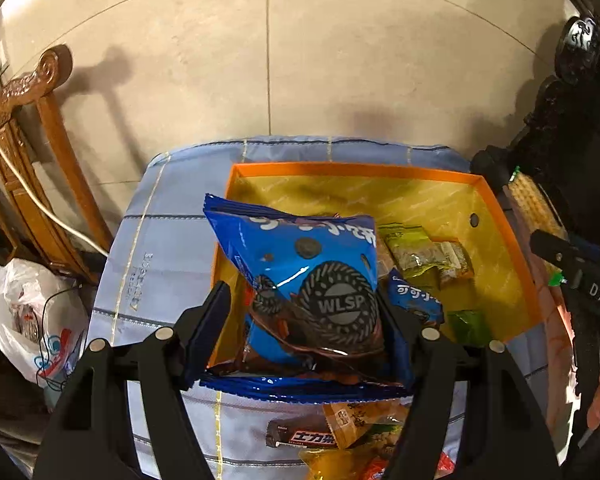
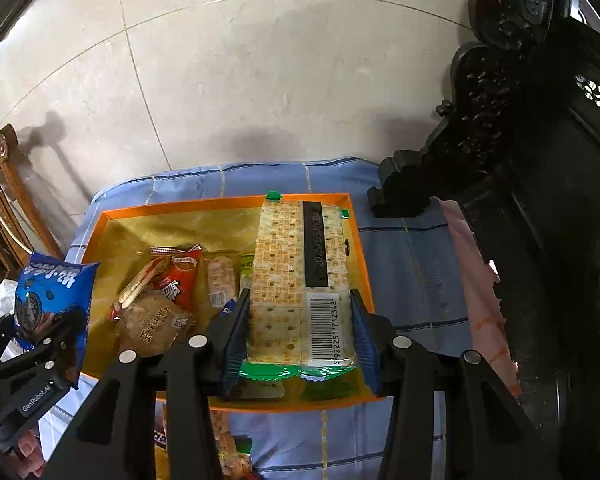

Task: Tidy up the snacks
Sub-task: 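Lower both packs into the orange box and open both tools, then move both open tools back to the snacks and grasp the yellow bun bag with the right tool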

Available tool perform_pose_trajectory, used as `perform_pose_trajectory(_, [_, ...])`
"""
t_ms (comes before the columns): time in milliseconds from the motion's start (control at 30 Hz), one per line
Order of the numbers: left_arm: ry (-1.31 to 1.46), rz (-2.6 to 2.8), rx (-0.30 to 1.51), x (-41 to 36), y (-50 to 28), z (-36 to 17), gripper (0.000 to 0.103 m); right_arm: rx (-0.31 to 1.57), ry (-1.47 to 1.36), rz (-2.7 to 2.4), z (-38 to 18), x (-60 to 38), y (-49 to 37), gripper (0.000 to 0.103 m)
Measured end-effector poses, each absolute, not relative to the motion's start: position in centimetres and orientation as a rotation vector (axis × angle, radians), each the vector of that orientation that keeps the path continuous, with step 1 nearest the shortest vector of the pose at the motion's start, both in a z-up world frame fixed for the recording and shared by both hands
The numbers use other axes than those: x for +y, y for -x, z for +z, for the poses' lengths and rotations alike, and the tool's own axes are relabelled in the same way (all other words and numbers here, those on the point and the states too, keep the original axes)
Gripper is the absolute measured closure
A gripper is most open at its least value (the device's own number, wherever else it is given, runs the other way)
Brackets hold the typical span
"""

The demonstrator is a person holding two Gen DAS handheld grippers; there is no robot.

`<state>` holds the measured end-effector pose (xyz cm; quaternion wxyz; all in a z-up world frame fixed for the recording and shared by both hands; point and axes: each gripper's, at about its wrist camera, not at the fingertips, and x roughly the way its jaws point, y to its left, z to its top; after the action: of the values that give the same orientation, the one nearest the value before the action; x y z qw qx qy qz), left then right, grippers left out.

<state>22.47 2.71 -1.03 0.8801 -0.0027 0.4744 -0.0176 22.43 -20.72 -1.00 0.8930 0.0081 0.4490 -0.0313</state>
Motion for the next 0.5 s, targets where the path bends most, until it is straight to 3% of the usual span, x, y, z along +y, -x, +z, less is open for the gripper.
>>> perform_pose_trajectory(167, [-0.004,-0.051,0.982,2.0,-23.0,-1.1,0.035,0.925,-0.012,-0.055,-1.2,-20.3,-22.9,0.054])
perform_pose_trajectory(200, [-0.014,-0.056,0.977,1.9,-23.2,-1.1,0.034,0.918,-0.001,-0.048,-1.3,-20.1,-23.4,0.047])
perform_pose_trajectory(233, [-0.044,-0.05,0.974,1.5,-23.6,-1.3,0.033,0.913,0.049,-0.055,-1.5,-19.8,-24.1,0.013])
perform_pose_trajectory(267, [-0.096,-0.024,0.972,1.1,-23.9,-1.5,0.015,0.906,0.088,-0.092,-1.5,-19.6,-24.5,0.004])
perform_pose_trajectory(300, [-0.133,-0.002,0.962,0.8,-24.1,-1.6,0.004,0.905,0.099,-0.115,-1.5,-19.6,-24.6,0.004])
perform_pose_trajectory(500, [-0.12,-0.026,0.933,0.9,-23.8,-0.9,0.004,0.909,0.049,-0.126,-0.5,-20.7,-24.0,0.004])
